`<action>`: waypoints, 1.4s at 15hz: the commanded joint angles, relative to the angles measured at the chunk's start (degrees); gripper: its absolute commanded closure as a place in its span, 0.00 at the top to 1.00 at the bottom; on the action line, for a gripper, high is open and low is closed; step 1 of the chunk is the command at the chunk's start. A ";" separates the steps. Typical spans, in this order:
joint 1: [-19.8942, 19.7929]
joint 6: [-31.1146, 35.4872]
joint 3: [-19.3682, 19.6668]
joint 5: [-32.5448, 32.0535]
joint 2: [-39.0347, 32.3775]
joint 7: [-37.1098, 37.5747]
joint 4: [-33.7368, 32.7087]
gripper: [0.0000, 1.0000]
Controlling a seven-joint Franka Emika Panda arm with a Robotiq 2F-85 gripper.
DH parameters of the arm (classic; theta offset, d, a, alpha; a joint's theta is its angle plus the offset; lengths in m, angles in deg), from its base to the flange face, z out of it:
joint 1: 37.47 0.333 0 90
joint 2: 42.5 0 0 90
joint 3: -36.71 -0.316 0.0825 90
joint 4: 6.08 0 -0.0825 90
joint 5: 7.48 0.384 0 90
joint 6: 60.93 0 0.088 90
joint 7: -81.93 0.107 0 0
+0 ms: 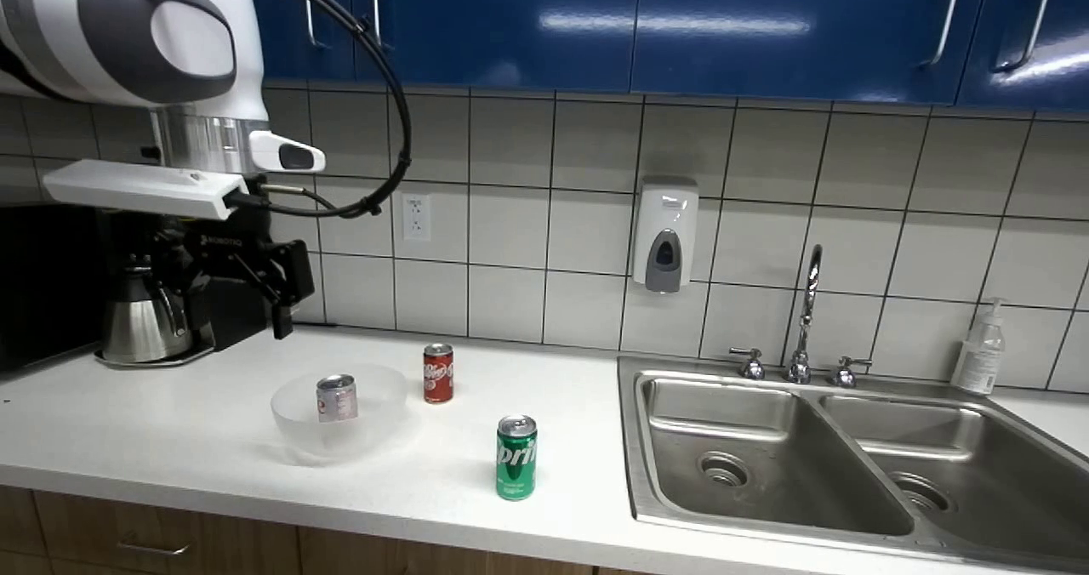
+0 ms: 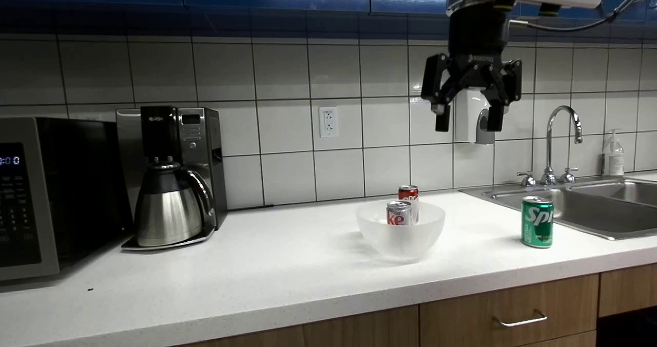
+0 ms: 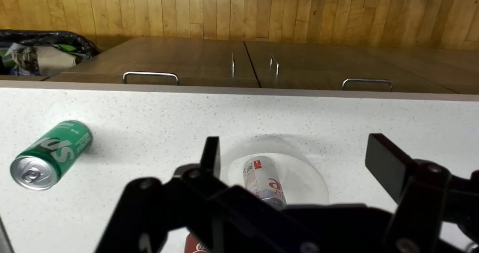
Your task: Remove the can from the bowl
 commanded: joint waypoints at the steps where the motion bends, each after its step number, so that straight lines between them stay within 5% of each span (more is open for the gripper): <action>1: -1.15 5.77 -1.28 -3.14 -7.29 3.68 -1.49 1.00; 12: -3.63 13.62 -0.44 -10.74 -27.76 14.40 -11.71 1.00; 21: -1.18 13.62 0.69 -13.68 -39.19 21.89 -21.98 1.00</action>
